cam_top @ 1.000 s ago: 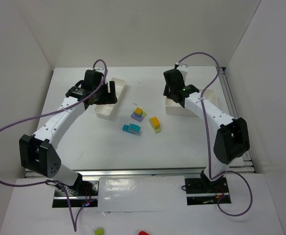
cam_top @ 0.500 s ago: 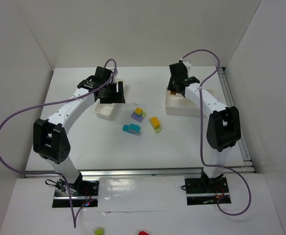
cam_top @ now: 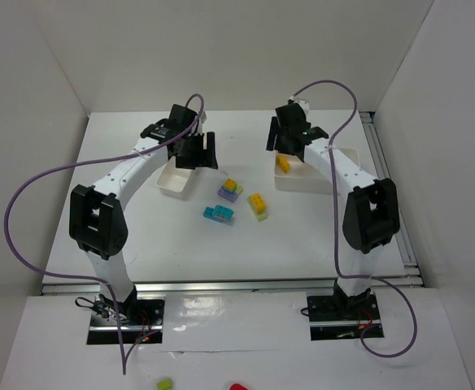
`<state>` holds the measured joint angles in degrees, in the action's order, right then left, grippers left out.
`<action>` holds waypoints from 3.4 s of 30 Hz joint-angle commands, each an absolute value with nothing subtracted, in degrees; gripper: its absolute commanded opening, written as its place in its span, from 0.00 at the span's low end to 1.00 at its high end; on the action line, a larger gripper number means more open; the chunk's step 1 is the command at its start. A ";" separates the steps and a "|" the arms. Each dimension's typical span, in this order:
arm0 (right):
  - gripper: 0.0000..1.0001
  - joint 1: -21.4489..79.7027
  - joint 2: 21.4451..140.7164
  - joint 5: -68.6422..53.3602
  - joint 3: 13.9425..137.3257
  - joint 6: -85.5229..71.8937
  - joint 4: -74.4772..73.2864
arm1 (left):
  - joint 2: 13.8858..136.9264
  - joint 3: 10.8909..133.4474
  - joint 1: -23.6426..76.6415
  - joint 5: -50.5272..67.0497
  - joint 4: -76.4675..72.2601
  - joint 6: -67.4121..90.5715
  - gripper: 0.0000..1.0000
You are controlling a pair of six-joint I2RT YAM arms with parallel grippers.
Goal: Sort the legos into containers by color
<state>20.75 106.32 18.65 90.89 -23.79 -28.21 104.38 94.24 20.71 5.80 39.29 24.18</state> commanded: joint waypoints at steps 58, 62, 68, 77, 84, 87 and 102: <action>0.32 22.32 86.75 -52.37 76.82 -19.42 -15.21 | 91.58 68.73 16.43 73.13 -5.71 33.40 0.91; 0.32 22.32 86.75 -55.72 76.11 -21.09 -12.31 | 92.11 69.26 16.44 73.13 -8.08 33.39 0.87; 0.32 22.32 86.75 -56.51 75.59 -22.32 -11.43 | 92.64 67.85 16.44 75.23 -19.77 41.31 0.78; 0.32 22.32 87.89 -57.57 74.01 -24.08 -8.62 | 93.78 69.60 17.58 77.61 -19.43 40.87 0.41; 0.32 22.32 88.42 -57.57 74.00 -24.70 -7.90 | 93.78 70.14 18.11 77.08 -18.02 40.34 0.25; 0.32 22.32 88.42 -55.38 74.00 -23.99 -9.40 | 94.83 72.68 18.11 76.56 -11.39 37.72 0.00; 0.32 19.69 89.20 -38.34 71.37 -28.29 -5.90 | 101.06 73.37 15.47 63.55 -6.51 37.00 0.00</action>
